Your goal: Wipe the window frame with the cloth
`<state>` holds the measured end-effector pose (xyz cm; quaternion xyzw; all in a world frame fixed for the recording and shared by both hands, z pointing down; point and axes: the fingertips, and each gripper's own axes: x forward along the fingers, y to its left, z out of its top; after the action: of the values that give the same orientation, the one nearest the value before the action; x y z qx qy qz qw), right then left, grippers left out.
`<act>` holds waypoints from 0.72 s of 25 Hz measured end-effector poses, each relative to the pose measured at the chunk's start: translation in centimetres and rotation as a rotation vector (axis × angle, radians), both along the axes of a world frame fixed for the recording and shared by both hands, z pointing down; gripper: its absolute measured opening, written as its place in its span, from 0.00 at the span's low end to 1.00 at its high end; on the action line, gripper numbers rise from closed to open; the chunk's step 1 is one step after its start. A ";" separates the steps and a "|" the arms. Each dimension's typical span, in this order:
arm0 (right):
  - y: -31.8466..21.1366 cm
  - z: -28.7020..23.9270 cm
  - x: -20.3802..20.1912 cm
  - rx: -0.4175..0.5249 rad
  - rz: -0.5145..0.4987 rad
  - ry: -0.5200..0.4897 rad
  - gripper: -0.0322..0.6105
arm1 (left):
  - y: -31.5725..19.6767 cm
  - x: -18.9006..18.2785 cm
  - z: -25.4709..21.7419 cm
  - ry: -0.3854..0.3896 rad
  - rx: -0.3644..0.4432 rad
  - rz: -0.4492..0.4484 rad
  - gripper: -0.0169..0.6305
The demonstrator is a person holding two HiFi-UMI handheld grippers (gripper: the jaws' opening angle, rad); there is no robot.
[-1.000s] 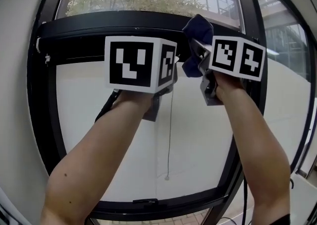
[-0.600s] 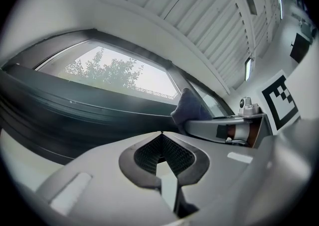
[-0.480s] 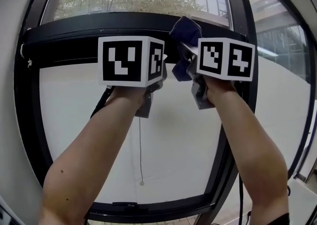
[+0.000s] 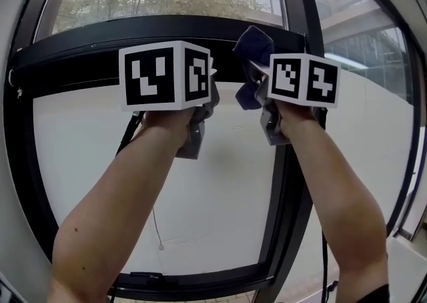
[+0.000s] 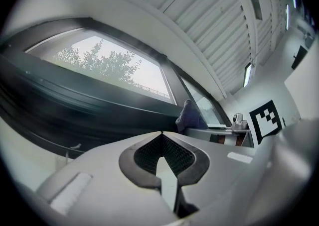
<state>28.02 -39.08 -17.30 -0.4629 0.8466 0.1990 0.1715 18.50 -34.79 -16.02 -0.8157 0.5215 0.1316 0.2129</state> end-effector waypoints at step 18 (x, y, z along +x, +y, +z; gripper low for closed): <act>-4.2 -0.9 7.5 0.009 0.098 -0.048 0.25 | -5.4 2.4 0.9 0.021 -0.029 0.034 0.02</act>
<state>35.56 -43.29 -18.17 -0.5076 0.8177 0.1997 0.1838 20.90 -40.18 -15.15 -0.8261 0.5114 0.1361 0.1936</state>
